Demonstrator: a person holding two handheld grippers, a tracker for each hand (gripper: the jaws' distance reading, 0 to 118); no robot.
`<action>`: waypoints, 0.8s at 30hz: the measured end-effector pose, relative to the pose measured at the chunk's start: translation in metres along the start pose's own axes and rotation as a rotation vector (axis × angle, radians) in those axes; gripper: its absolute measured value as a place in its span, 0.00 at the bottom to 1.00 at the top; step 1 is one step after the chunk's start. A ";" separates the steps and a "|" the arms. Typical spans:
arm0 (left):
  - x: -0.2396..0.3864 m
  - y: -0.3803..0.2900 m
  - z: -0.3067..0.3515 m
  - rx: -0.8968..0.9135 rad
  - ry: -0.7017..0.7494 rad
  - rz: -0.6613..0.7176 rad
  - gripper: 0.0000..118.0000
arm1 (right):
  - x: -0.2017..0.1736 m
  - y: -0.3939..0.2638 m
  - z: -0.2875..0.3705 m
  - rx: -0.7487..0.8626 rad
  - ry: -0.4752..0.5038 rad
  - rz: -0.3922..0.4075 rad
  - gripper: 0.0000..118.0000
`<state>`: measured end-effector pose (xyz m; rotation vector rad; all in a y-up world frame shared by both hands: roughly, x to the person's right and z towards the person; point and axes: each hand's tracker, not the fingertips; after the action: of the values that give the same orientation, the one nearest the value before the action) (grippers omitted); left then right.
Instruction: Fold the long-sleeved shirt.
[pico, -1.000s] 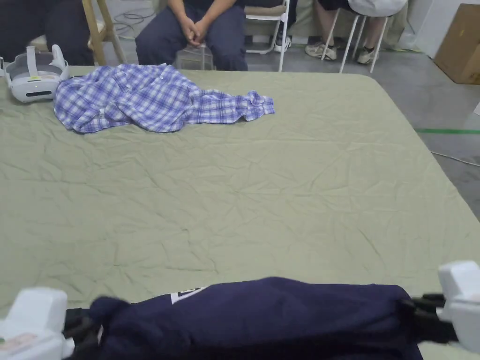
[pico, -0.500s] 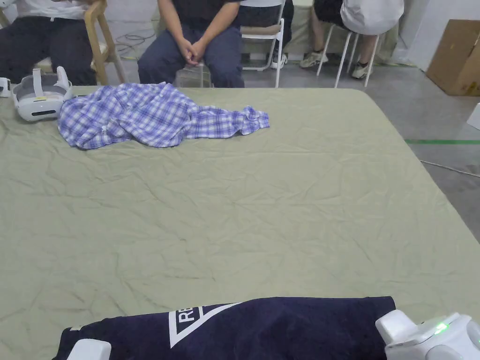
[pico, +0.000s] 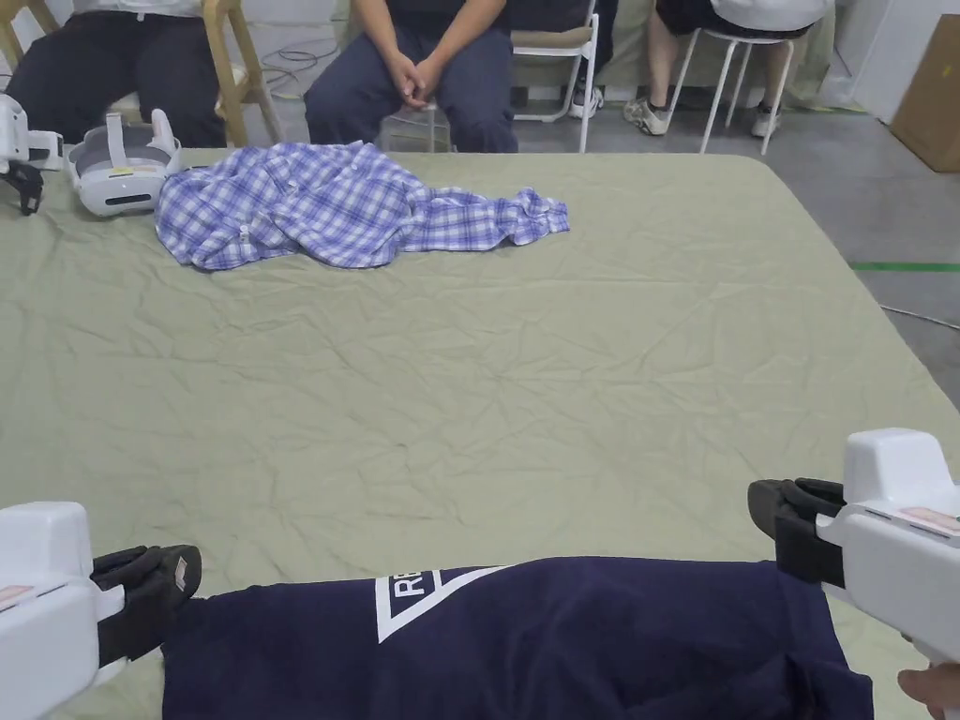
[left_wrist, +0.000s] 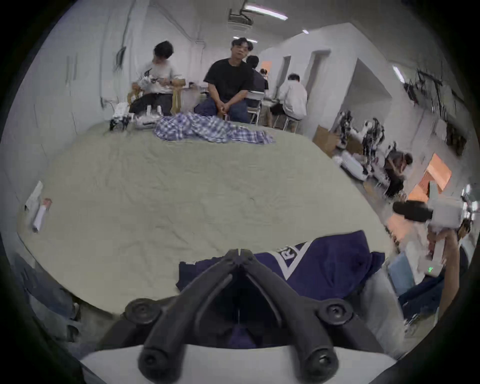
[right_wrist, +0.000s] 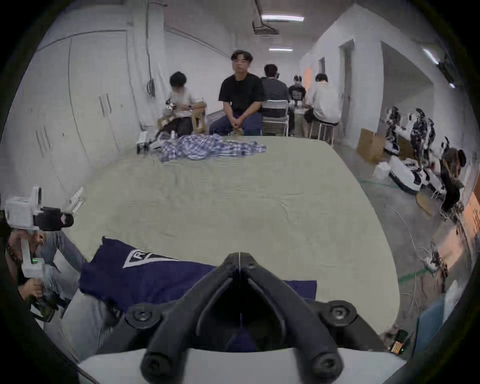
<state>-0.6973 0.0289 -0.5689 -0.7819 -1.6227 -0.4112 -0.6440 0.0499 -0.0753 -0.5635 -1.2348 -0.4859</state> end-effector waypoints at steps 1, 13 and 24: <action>-0.012 -0.002 -0.001 0.022 -0.021 0.061 0.10 | -0.005 0.000 -0.001 0.000 0.001 0.008 0.00; -0.160 -0.072 -0.120 -0.423 -0.471 0.702 0.90 | -0.032 -0.018 -0.013 -0.103 0.038 0.045 0.00; -0.120 -0.064 -0.206 -0.529 -0.788 0.659 0.94 | -0.036 -0.018 -0.023 -0.159 0.008 0.026 0.00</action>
<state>-0.5865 -0.1831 -0.6316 -1.9911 -1.8362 -0.0288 -0.6473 0.0231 -0.1125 -0.7106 -1.1861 -0.5665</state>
